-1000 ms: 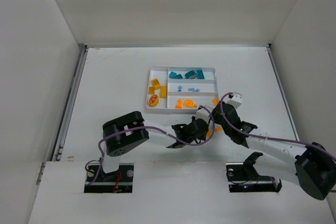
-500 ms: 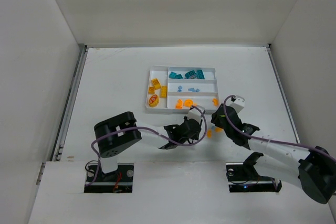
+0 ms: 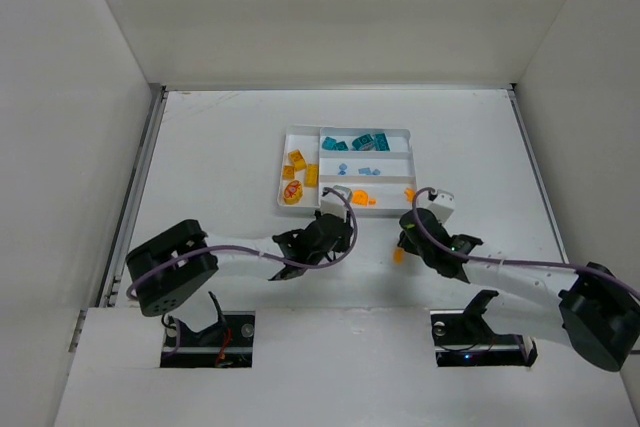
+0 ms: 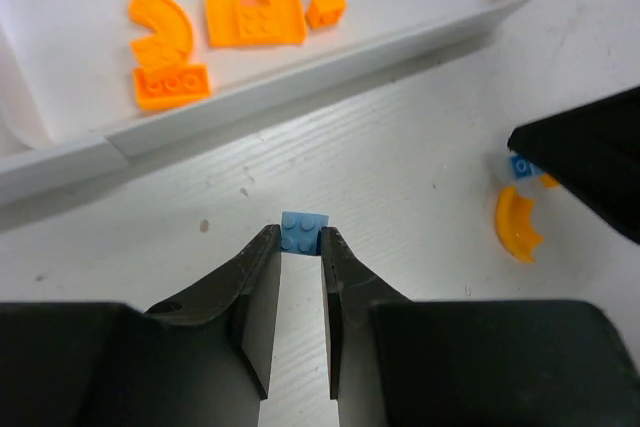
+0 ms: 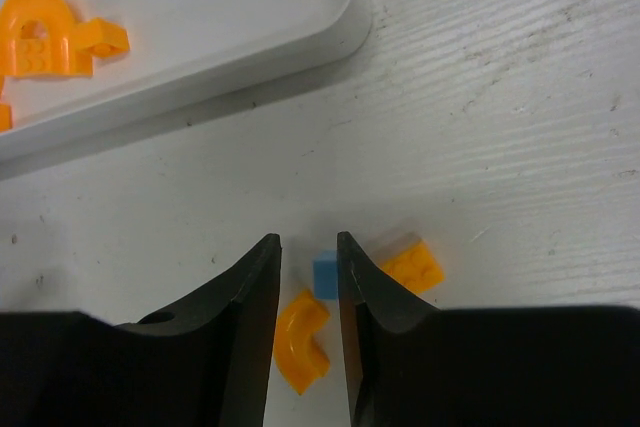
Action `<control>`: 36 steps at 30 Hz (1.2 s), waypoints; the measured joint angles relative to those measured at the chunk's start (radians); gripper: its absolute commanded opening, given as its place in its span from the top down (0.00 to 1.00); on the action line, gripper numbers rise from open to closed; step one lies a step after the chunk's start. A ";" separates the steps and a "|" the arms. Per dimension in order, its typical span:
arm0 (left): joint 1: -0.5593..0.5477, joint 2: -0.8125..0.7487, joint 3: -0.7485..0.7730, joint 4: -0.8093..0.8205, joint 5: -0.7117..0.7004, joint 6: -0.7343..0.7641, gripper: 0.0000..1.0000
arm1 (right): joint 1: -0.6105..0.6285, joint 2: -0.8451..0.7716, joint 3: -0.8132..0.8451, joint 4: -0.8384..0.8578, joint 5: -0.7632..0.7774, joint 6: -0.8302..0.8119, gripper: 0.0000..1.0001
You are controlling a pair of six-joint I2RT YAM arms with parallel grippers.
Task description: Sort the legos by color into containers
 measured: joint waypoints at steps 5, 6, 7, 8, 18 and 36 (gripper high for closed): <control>0.045 -0.100 -0.036 0.002 0.000 0.003 0.89 | 0.024 0.041 0.037 -0.048 0.004 0.036 0.67; 0.053 -0.116 -0.043 0.001 0.000 0.005 0.89 | 0.033 0.049 0.044 -0.056 0.006 0.043 0.67; 0.060 -0.128 -0.048 0.002 0.001 0.006 0.89 | 0.042 0.058 0.051 -0.066 0.006 0.050 0.67; 0.068 -0.138 -0.053 0.002 0.001 0.008 0.89 | 0.049 0.068 0.060 -0.077 0.008 0.058 0.67; 0.142 -0.187 -0.063 0.003 0.015 0.011 0.89 | 0.088 0.087 0.100 -0.198 0.046 0.119 0.62; 0.159 -0.185 -0.059 0.025 0.034 0.011 0.89 | 0.139 0.164 0.143 -0.242 0.053 0.153 0.78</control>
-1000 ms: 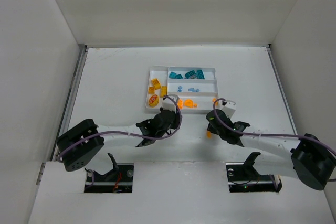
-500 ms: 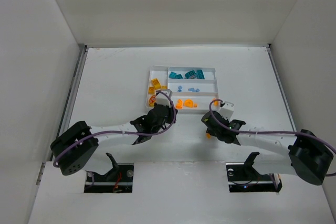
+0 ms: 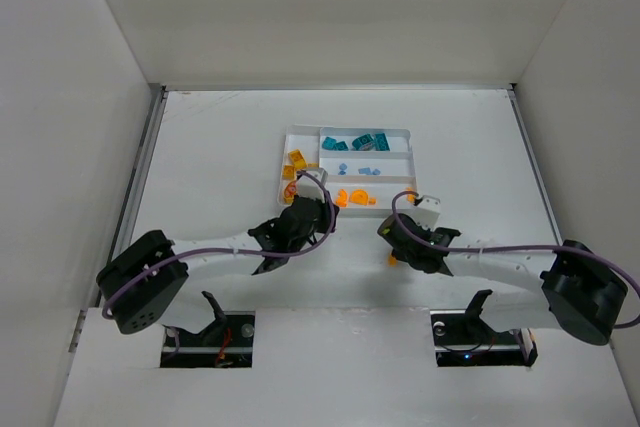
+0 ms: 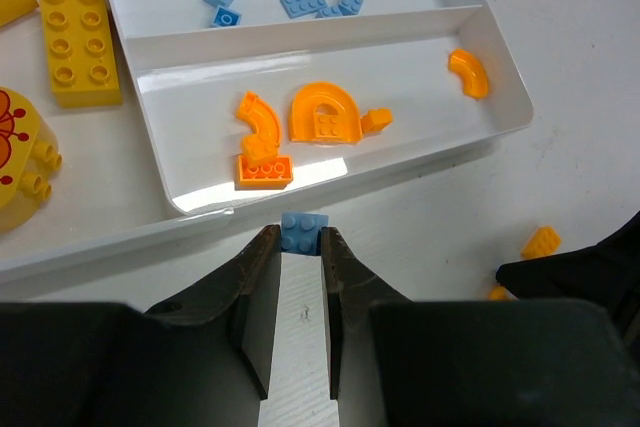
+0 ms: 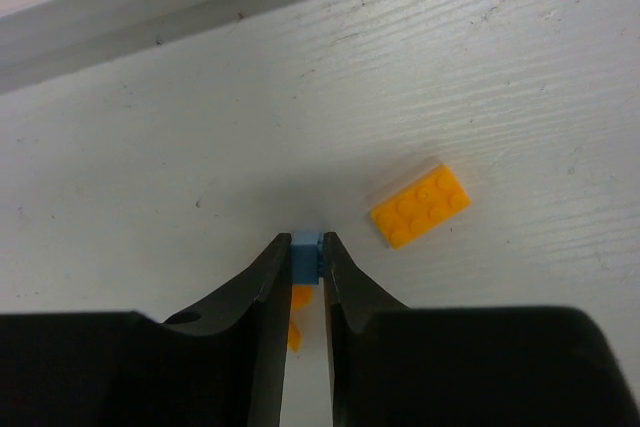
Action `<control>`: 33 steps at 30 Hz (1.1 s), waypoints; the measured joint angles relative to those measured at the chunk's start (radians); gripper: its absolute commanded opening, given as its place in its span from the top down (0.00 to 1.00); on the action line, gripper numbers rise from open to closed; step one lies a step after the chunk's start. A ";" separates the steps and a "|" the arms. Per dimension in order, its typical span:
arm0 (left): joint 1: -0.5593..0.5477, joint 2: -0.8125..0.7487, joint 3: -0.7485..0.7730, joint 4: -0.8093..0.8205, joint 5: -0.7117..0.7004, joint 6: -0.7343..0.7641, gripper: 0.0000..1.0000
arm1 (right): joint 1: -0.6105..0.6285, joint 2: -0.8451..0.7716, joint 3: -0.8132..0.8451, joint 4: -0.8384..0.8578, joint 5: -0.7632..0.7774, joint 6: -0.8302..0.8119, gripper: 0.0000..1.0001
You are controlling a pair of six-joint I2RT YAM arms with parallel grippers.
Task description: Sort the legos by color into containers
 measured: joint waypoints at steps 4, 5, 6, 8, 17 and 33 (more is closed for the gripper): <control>0.005 0.013 0.010 0.006 0.001 0.000 0.89 | 0.005 -0.003 0.000 0.001 0.007 0.000 0.79; 0.007 0.017 0.013 0.007 0.002 0.000 0.89 | 0.006 -0.006 0.000 0.000 0.009 0.000 0.79; 0.010 0.019 0.014 0.007 0.002 0.000 0.89 | 0.007 -0.021 0.000 0.002 0.014 0.000 0.79; 0.014 0.028 0.022 0.007 0.002 0.000 0.89 | 0.007 -0.042 0.000 0.004 0.019 -0.003 0.79; 0.021 0.097 0.077 0.014 0.002 0.000 0.89 | 0.007 -0.111 0.000 0.039 0.029 -0.036 0.79; 0.084 0.273 0.243 0.036 0.002 0.008 0.89 | 0.007 -0.141 0.000 0.133 0.031 -0.095 0.78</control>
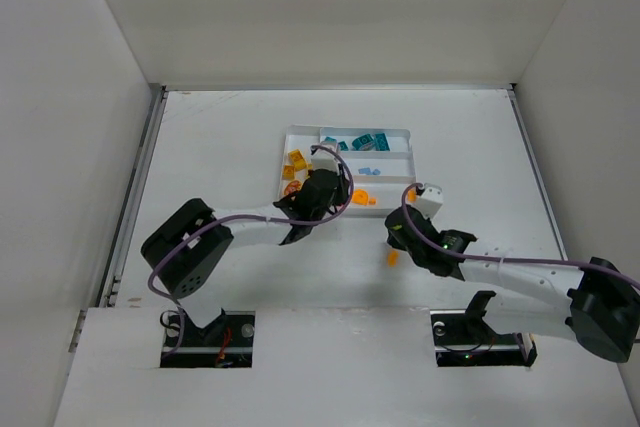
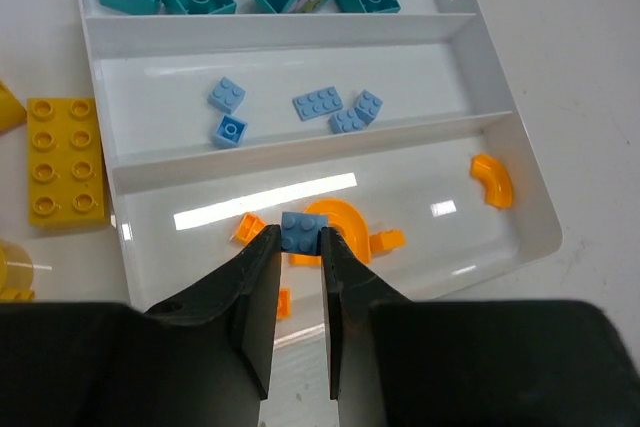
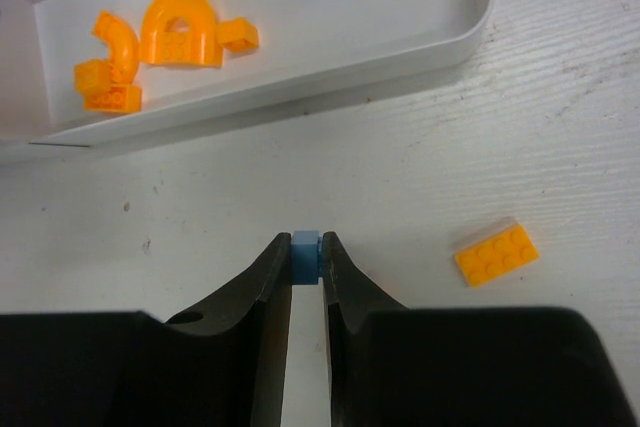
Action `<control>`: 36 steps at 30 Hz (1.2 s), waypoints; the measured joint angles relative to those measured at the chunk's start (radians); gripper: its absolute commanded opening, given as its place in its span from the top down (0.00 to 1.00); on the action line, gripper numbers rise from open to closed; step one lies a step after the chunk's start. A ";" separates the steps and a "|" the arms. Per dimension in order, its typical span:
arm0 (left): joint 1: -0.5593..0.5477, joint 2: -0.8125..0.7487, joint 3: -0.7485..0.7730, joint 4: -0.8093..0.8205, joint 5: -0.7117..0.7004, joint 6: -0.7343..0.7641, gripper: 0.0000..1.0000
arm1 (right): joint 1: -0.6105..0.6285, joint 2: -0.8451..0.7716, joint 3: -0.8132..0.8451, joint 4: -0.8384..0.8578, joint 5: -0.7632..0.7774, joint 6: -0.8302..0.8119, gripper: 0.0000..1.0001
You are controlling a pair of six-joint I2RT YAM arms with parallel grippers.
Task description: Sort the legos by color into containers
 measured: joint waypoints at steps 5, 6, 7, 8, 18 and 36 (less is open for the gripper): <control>0.035 0.093 0.088 0.008 -0.001 0.011 0.89 | 0.000 -0.003 -0.010 0.043 0.000 -0.025 0.78; 0.042 0.114 0.106 0.008 0.000 0.012 0.88 | 0.000 -0.004 -0.014 0.050 0.000 -0.029 0.78; 0.048 0.134 0.121 0.008 -0.001 0.014 0.88 | 0.000 -0.004 -0.017 0.055 0.000 -0.034 0.78; 0.055 0.152 0.134 0.007 -0.001 0.016 0.87 | 0.000 -0.004 -0.019 0.060 0.000 -0.039 0.78; 0.074 0.214 0.206 -0.008 -0.028 0.050 0.62 | -0.025 -0.010 -0.032 0.151 -0.021 -0.100 0.78; -0.148 -0.085 -0.121 -0.033 -0.040 0.036 0.65 | -0.317 0.260 0.145 0.388 -0.147 -0.269 0.78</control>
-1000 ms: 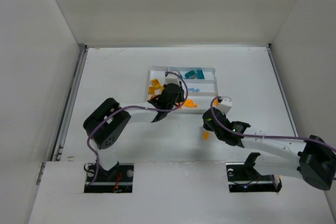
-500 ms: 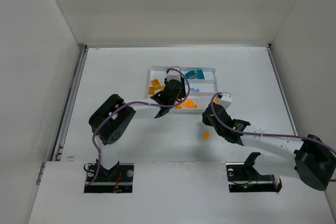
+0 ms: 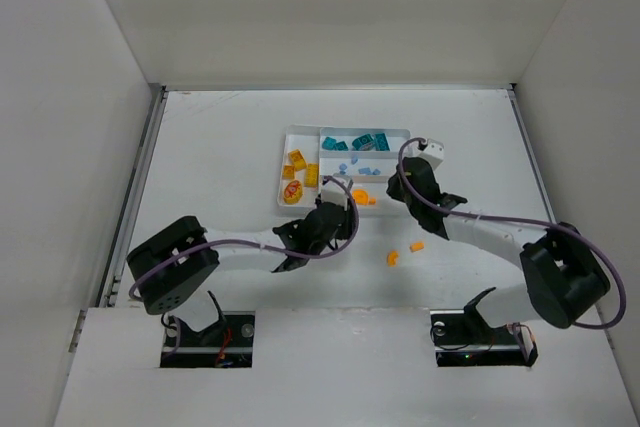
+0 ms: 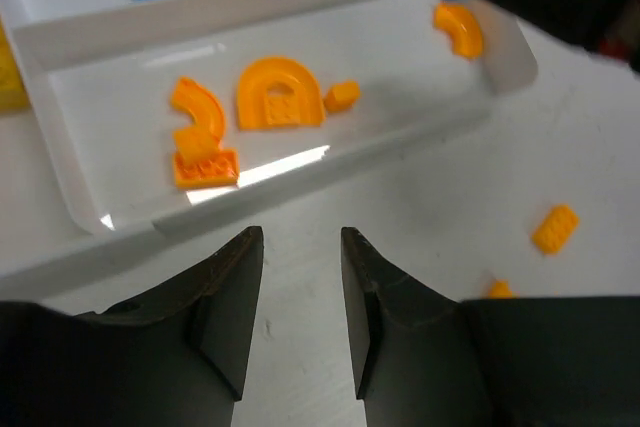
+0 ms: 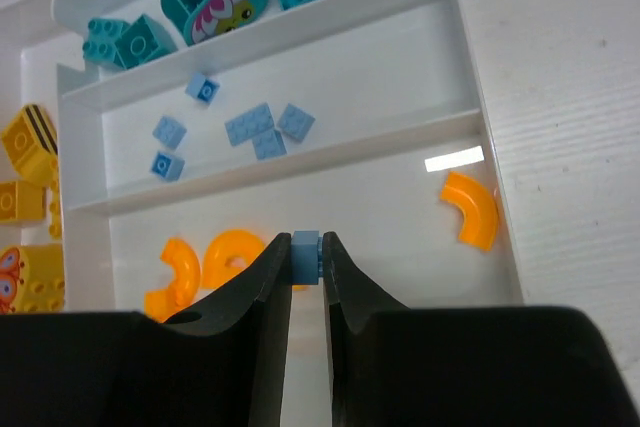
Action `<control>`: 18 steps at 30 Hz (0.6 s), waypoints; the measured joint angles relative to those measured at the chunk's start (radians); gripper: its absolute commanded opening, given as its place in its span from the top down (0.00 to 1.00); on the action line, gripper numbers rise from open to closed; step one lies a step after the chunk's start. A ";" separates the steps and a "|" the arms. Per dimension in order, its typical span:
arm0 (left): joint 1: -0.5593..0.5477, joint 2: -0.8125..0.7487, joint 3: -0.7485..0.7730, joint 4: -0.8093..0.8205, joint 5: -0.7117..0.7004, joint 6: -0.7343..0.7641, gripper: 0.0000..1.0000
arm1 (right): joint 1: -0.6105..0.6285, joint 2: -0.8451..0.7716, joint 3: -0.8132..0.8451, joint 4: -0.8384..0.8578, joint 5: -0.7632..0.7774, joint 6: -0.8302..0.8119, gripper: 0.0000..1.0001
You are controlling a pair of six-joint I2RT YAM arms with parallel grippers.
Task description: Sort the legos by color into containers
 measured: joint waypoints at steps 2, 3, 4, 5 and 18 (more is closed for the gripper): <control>-0.048 -0.019 -0.024 -0.013 0.005 -0.013 0.63 | -0.021 0.040 0.036 0.012 -0.008 -0.012 0.77; -0.071 -0.023 -0.031 -0.015 0.007 -0.021 0.61 | -0.030 0.060 0.053 0.016 -0.011 -0.017 0.77; -0.091 -0.023 -0.036 -0.019 0.008 -0.028 0.60 | -0.039 0.081 0.071 0.019 -0.014 -0.022 0.77; -0.110 -0.023 -0.039 -0.023 0.011 -0.034 0.58 | -0.047 0.102 0.089 0.020 -0.018 -0.027 0.77; -0.235 0.068 -0.037 0.011 0.086 -0.056 0.52 | -0.105 0.243 0.204 0.023 -0.039 -0.053 0.62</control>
